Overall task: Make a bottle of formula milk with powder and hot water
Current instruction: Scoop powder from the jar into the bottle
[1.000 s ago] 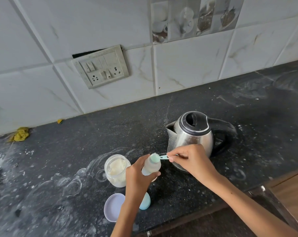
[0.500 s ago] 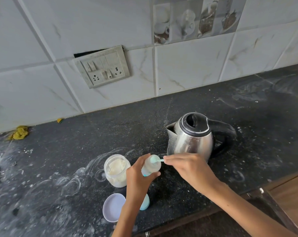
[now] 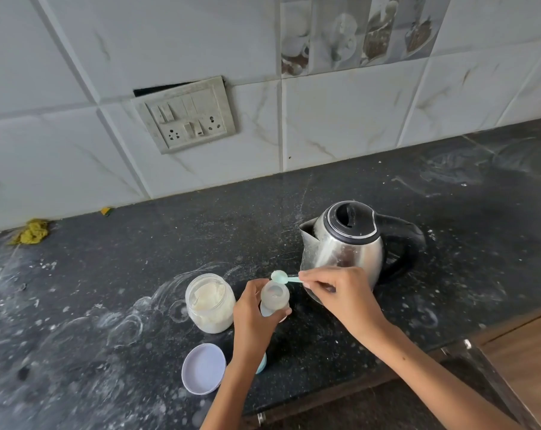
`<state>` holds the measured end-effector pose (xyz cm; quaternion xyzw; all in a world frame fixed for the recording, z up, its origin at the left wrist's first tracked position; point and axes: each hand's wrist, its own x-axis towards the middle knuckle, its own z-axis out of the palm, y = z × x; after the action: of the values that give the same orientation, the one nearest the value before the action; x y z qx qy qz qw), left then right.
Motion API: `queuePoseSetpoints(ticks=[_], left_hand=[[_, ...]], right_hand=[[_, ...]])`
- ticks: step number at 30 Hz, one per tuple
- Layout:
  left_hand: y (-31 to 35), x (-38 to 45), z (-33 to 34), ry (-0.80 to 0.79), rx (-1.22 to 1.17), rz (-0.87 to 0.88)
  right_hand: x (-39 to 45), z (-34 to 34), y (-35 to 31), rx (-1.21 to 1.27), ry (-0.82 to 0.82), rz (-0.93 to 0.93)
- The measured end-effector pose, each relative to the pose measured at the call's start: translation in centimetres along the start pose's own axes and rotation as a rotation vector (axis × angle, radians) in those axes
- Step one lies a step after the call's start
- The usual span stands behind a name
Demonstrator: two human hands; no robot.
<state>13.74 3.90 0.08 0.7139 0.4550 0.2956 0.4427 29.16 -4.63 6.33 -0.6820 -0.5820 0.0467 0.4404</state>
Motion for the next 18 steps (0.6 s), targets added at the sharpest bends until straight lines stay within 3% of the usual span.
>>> queuePoseSetpoints(ticks=[3,7,14,18], left_hand=[[-0.4,0.0,0.4,0.008,-0.003,-0.034],[-0.3,-0.4,0.1,-0.006,0.016,-0.025],[0.6,-4.3,-3.4,0.259,0.044,0.042],[0.5,-5.3,-5.7,0.316,0.019,0.017]], right_hand=[[-0.3,0.3,-0.4,0.121,0.041,0.188],[-0.6,0.9,-0.7,0.248,0.047,0.307],[1.1,3.0,-2.4,0.406,0.073,0.295],[3.0,5.7,-3.7,0.413,-0.002,0.266]])
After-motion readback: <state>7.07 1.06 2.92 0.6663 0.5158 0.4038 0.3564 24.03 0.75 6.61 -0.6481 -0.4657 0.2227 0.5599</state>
